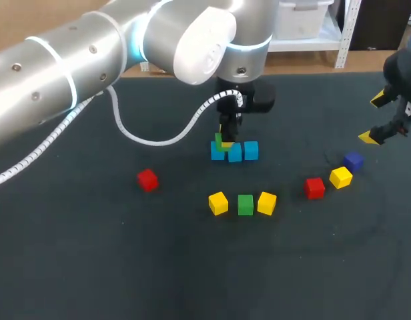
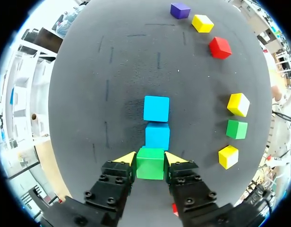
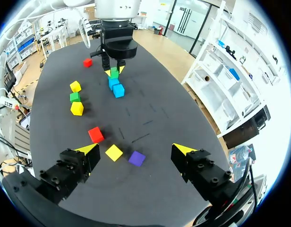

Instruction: Place the blue cubes, place green cubes on the blue cubes, place the yellow cubes on the green cubes, then place the red cubes on the yellow cubes, and place purple cube on the red cubes.

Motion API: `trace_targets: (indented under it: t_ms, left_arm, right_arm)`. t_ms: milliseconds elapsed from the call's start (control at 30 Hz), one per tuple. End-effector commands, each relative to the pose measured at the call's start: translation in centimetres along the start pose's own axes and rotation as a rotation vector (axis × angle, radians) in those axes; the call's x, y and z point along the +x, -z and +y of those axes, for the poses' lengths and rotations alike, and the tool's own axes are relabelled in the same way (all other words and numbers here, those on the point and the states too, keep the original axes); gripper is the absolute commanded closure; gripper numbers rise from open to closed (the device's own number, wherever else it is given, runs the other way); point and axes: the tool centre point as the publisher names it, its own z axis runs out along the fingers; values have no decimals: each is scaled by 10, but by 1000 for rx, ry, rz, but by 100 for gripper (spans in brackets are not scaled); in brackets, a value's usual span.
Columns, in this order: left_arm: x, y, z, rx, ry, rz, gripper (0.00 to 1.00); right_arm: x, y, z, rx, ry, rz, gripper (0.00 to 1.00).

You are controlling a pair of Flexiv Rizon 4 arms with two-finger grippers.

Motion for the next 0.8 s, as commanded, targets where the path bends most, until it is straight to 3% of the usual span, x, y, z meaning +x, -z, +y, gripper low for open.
trace_targets:
  t_ms: [33, 67, 133, 200, 233, 300, 367, 800]
  left_arm:
    - [1, 0, 0, -2, -2, -2, 100]
    - [0, 0, 0, -2, -2, -3, 100]
    - [0, 0, -1, -1, -3, -4, 86]
    - [0, 0, -1, 0, -2, -6, 83]
    - [0, 0, -1, 4, -3, -9, 73]
    - [-1, 0, -2, 7, -2, -14, 42]
    - [-1, 1, -2, 9, -4, -19, 0]
    - [9, 10, 2, -3, 34, -39, 0]
  right_arm:
    - [0, -1, -1, -3, 0, -1, 0]
    - [0, -1, -1, -3, 0, -1, 0]
    - [0, -1, -1, -3, 0, -1, 0]
    - [0, -1, -1, -3, 0, -1, 0]
    - [0, -1, -1, -3, 0, -1, 0]
    - [0, -1, -1, -3, 0, -1, 0]
    - [0, -1, -1, -3, 0, -1, 0]
    - [0, -1, -1, -3, 0, -1, 0]
